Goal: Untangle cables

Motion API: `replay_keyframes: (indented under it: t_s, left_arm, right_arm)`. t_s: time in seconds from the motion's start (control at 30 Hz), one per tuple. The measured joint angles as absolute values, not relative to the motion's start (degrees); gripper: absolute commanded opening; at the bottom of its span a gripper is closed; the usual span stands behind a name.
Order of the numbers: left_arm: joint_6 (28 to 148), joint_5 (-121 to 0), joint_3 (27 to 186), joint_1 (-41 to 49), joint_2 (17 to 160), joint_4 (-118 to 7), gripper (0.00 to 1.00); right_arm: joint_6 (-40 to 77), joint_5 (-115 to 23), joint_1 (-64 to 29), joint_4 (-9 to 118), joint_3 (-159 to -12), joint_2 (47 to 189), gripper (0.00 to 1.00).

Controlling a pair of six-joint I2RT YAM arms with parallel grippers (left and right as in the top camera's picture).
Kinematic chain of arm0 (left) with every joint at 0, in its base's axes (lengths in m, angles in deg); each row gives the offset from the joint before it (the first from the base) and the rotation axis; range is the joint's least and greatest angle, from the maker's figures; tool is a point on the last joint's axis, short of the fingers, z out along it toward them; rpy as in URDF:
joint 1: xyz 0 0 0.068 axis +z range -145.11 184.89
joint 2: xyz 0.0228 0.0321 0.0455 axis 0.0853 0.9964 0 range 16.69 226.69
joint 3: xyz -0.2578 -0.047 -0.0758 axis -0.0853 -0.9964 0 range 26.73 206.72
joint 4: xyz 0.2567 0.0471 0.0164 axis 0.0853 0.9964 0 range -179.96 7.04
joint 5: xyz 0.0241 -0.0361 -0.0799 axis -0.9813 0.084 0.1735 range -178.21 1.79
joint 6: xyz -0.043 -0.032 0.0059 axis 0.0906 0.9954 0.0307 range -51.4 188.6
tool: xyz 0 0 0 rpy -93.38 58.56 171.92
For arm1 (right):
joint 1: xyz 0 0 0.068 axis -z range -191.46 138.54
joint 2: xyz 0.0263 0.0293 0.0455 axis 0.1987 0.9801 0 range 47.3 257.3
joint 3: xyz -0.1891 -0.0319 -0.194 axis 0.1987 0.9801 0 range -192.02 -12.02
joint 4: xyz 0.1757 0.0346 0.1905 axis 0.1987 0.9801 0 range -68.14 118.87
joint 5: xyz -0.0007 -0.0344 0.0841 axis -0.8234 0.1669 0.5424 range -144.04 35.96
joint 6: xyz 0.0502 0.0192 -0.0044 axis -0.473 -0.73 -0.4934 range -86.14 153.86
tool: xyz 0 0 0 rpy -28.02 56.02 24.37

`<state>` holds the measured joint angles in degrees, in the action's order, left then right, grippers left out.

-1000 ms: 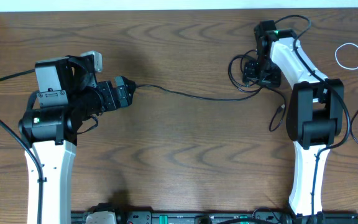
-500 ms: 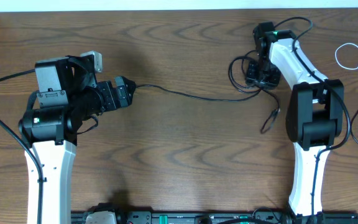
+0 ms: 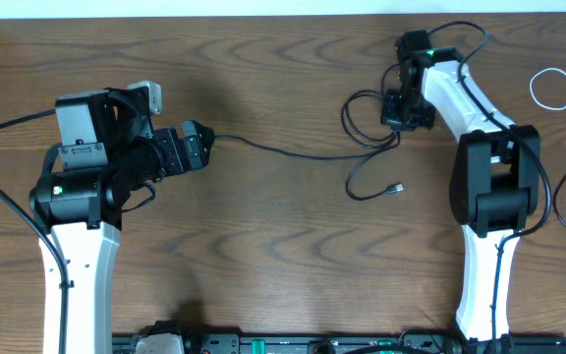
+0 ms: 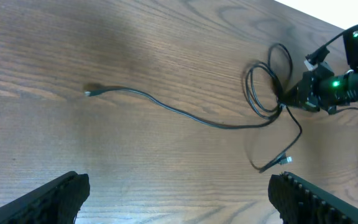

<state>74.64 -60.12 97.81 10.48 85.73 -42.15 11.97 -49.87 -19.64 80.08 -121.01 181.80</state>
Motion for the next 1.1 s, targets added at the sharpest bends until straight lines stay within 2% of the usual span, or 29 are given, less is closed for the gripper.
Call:
replay_keyframes:
  t_s: [0.3,0.5,0.63,0.83,1.03,1.1]
  left_arm:
    - [74.6,-60.1,97.8,10.5,85.7,-42.1,0.98]
    - [74.6,-60.1,97.8,10.5,85.7,-42.1,0.98]
    - [74.6,-60.1,97.8,10.5,85.7,-42.1,0.98]
    - [74.6,-60.1,97.8,10.5,85.7,-42.2,0.98]
    - [74.6,-60.1,97.8,10.5,85.7,-42.2,0.98]
    - [74.6,-60.1,97.8,10.5,85.7,-42.2,0.98]
  right_arm:
    - [26.6,-24.2,-12.5,84.6,-131.6,179.3,0.01]
    - [30.0,-8.4,-4.7,85.2,-133.1,171.2,0.01]
    - [30.7,-4.5,-0.6,87.5,-134.0,168.3,0.02]
    - [30.2,-12.6,-1.7,89.6,-132.8,168.8,0.40]
    - [26.0,-27.2,-7.8,81.3,-126.8,169.2,0.58]
    - [24.9,-32.1,-10.2,76.8,-123.9,169.6,0.61]
